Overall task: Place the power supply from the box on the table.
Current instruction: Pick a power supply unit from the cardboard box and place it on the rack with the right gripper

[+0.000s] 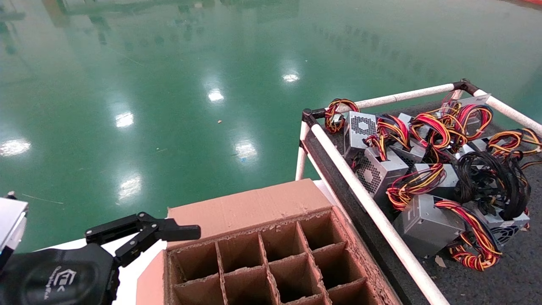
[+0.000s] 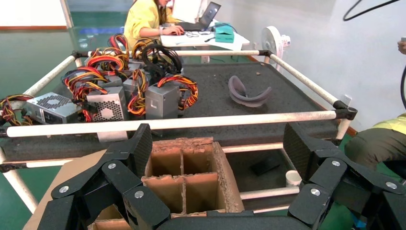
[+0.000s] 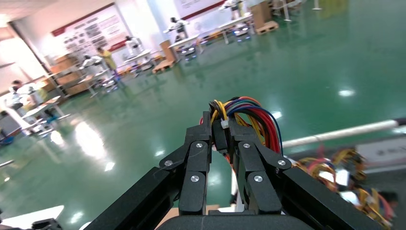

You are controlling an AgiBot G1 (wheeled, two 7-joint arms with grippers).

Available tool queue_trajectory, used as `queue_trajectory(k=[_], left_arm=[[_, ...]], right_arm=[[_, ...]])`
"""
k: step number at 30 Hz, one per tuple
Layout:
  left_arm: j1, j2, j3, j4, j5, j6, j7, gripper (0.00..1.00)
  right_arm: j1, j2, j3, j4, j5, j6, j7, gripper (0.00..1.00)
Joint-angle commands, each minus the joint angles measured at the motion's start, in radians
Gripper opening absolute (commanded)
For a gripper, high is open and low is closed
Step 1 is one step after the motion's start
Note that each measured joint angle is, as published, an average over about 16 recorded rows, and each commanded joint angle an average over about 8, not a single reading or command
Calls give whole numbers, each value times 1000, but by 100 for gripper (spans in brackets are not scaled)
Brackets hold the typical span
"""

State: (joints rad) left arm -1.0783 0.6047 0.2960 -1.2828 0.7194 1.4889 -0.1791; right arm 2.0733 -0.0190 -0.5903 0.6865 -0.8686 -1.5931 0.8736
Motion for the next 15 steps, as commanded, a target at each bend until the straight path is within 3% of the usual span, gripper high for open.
queue_trajectory(k=[1, 7, 15], left_arm=[[0, 0, 0, 0, 0, 0, 0, 100], [0, 0, 0, 0, 0, 0, 0, 100], [0, 0, 1, 0, -1, 0, 0, 100]], right_arm=[[-15, 32, -16, -6, 23, 1, -13, 0], [-59, 65, -55, -81, 24, 8, -79, 0], [-112, 20, -104, -236, -4, 18, -186, 0]])
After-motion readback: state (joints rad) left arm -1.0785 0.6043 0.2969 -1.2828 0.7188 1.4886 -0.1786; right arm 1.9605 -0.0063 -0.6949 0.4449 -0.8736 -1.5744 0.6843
